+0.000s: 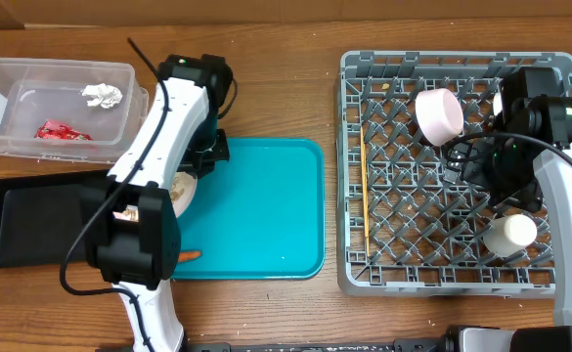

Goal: Sort waste into correct bins and load items into the dishwasher
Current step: 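Grasp the white plate rim with the left gripper and lift it, then tilt the plate over the black tray to dump rice and peanuts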

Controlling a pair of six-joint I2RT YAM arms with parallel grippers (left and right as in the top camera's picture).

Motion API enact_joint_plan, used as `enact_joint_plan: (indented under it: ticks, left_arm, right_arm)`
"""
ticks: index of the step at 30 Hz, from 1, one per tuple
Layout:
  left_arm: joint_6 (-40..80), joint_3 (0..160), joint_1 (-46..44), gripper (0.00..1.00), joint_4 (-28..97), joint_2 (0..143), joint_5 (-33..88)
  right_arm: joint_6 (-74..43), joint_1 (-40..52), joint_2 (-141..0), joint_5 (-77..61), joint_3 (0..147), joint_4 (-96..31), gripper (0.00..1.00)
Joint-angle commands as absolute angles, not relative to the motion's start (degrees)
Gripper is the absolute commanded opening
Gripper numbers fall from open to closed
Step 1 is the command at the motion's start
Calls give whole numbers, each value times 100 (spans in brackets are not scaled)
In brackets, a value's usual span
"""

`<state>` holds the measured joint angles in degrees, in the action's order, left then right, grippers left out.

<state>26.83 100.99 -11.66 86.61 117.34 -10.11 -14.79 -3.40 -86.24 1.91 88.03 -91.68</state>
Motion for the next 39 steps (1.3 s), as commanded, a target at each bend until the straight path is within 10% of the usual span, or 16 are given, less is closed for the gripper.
enact_joint_plan:
  ticks: [1, 21, 39]
  left_arm:
    - [2432, 10269, -814, 4, 8750, 11625, -1000]
    - [1059, 10269, 1135, 4, 8656, 10916, -23]
    - [-692, 10269, 3430, 4, 8562, 10916, 3295]
  right_arm:
    - [-1481, -362, -8495, 211, 8770, -9201, 100]
    - [-1481, -362, -8497, 298, 8770, -9223, 100]
    - [-1481, -362, -8497, 296, 8770, -9223, 100]
